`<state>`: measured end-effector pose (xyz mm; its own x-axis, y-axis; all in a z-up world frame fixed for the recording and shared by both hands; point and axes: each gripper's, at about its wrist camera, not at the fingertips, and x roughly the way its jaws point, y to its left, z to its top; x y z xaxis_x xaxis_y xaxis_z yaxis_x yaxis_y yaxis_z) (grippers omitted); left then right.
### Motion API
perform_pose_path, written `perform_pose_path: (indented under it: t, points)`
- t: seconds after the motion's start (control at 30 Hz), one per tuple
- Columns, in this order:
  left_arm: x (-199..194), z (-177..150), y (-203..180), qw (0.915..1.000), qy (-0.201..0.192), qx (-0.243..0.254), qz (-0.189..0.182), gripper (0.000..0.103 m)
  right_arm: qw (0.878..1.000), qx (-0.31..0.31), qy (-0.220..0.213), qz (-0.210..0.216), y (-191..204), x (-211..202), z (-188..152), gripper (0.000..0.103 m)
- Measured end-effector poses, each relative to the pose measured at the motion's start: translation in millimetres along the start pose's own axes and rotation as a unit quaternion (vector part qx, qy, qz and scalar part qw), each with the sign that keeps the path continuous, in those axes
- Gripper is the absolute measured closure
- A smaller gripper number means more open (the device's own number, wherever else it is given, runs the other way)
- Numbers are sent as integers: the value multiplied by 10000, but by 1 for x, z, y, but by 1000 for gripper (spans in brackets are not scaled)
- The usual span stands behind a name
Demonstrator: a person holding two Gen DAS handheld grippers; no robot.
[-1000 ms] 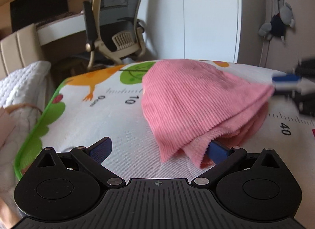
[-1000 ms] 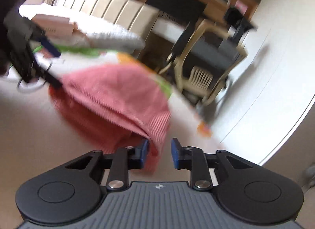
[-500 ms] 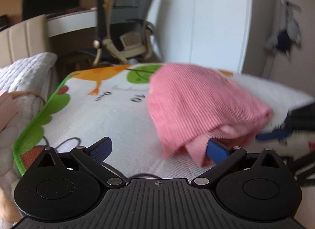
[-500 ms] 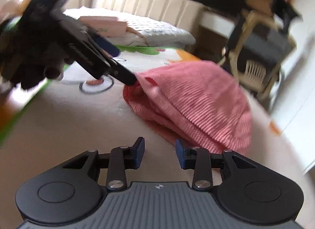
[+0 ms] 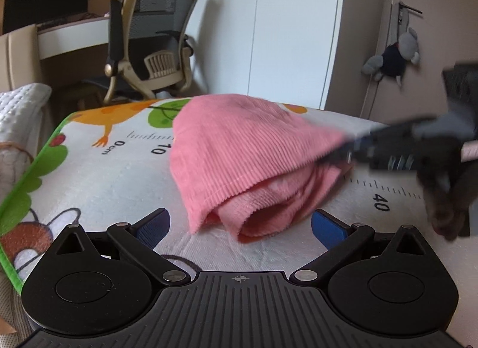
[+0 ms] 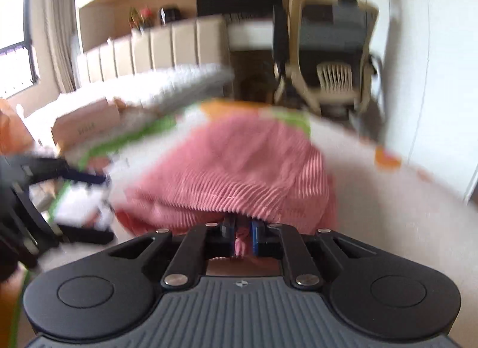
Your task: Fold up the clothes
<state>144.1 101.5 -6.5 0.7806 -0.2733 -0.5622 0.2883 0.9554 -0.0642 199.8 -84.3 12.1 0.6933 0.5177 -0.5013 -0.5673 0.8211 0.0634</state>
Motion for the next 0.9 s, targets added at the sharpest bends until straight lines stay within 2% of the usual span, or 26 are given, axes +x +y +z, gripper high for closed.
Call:
perform_pose_path:
  t: [0.1,0.23,0.3,0.37,0.43,0.47,0.53,0.63,0.73,0.8,0.9]
  points:
    - [-1,-1,-1,10000,0,-13,15,0,9992,-324,-99,-233,1,-15,6,93]
    - [-7,-1,-5,9998,-106,38,-140,0,9981,-401,307,-344,-12,-28,-12,93]
    - [-11,-1,-9,9994,-175,133,-278,0,9987,-282,324,-270,-17,-37,-18,91]
    - [-6,1,-17,9986,-179,288,-394,0,9994,-188,148,-231,-19,-43,-15,84]
    - [-2,4,-25,9975,-183,443,-510,0,9996,-104,-51,-249,-21,-41,-6,71]
    - [1,5,-28,9969,-180,515,-564,0,9996,-46,-133,-252,-22,-37,-2,70]
    - [14,4,-32,9976,-27,481,-490,0,9995,-20,-93,-314,-24,-30,-2,70]
    - [26,0,-31,9990,169,369,-176,0,9989,-42,107,-447,-25,-22,-8,70]
    - [19,-2,-27,9996,126,268,-17,0,9978,-64,308,-580,-27,-13,-15,68]
    - [11,0,-28,9996,-39,294,30,0,9968,-78,442,-668,-28,-7,-19,67]
    - [6,9,-32,9990,-235,347,-143,0,9947,-100,642,-800,-29,1,-25,66]
